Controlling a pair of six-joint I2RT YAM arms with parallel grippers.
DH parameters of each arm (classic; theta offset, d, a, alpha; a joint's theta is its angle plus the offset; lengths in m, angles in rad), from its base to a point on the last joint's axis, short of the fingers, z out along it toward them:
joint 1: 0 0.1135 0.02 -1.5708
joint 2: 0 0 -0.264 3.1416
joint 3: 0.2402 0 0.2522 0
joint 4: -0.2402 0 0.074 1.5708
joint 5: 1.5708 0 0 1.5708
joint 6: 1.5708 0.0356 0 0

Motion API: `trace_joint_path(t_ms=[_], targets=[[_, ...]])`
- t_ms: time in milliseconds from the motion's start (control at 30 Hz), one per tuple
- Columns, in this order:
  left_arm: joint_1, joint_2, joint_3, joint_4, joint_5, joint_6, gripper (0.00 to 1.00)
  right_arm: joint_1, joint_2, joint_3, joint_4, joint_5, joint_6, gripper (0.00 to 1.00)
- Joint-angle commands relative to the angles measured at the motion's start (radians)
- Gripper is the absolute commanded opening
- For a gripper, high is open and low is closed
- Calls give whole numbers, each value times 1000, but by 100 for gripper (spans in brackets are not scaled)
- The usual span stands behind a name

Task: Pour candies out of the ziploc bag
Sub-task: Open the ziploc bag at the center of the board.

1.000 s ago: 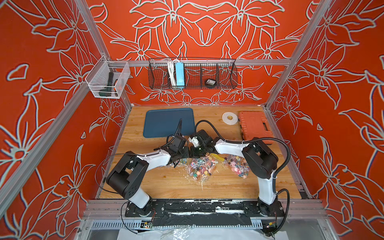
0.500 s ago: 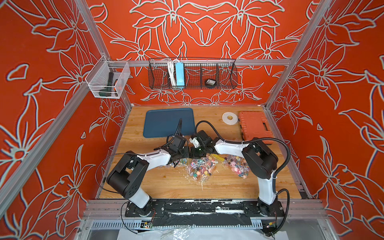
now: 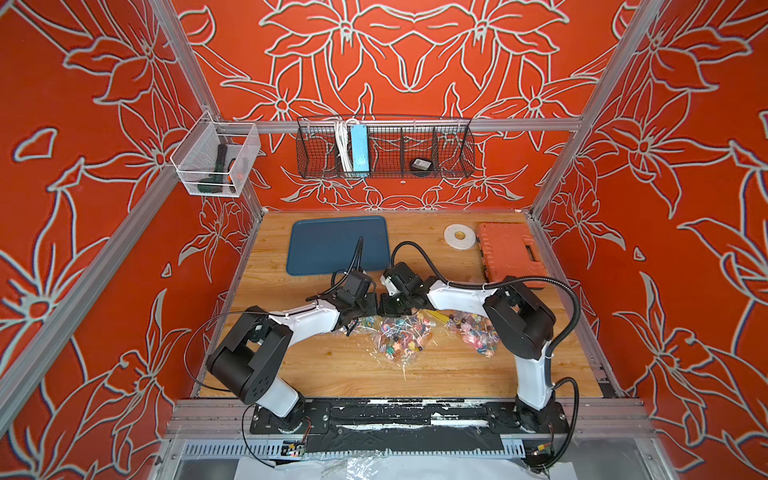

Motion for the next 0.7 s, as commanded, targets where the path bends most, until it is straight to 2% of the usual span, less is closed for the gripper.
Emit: trace_joint_path(t_ms=[0, 533, 667], targets=[[6, -46, -13, -61, -85, 12, 0, -15, 8, -5, -98, 136, 21, 0], [8, -88, -32, -84, -127, 3, 0, -16, 8, -19, -142, 201, 35, 0], [9, -91, -37, -78, -120, 5, 0, -16, 8, -20, -123, 179, 26, 0]])
